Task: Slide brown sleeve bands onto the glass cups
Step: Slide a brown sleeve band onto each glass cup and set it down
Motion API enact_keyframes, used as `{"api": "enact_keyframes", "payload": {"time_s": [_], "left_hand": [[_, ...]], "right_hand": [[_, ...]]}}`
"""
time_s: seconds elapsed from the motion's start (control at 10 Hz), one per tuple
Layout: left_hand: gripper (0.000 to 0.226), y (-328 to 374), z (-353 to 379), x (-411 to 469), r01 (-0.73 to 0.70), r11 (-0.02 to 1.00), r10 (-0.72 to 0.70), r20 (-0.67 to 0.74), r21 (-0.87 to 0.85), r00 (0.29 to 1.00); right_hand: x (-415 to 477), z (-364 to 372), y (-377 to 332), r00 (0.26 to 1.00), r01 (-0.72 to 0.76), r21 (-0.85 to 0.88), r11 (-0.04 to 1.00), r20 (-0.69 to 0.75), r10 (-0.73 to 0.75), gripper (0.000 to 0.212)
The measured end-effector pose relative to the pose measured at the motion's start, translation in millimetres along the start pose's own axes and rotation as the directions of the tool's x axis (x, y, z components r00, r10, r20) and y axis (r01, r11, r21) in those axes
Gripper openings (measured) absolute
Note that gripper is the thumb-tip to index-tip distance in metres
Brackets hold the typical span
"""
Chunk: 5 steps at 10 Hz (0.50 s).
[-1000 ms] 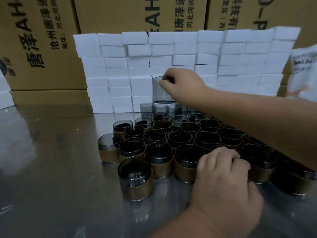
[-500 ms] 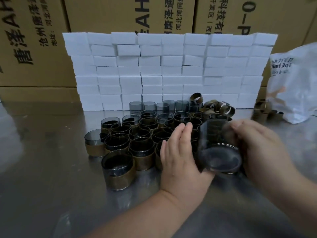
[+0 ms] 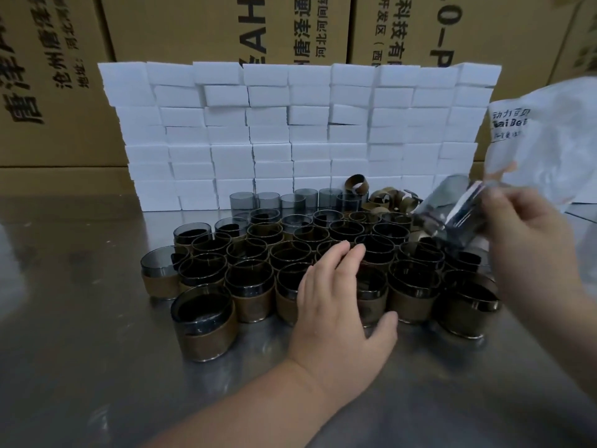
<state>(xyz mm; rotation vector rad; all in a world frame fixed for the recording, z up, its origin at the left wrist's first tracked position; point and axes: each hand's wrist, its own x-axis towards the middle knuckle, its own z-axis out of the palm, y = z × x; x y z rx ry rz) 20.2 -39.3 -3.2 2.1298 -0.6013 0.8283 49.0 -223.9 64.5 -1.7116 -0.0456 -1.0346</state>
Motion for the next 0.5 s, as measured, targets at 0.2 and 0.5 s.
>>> {"api": "enact_keyframes", "payload": {"time_s": [0.2,0.5], "left_hand": [[0.058,0.7,-0.3,-1.2,-0.046,0.999,0.047,-0.051,0.021,0.998],[0.045,9.9,-8.4,-1.6,-0.148,0.987,0.154,-0.087,0.067,0.984]], "right_hand": [[45.0,-40.6,98.1,1.000,-0.015,-0.547,0.837,-0.006,0.014,0.028],[36.7,-35.1,99.3,0.991,-0.089,-0.591,0.802,0.030,0.132,0.031]]}}
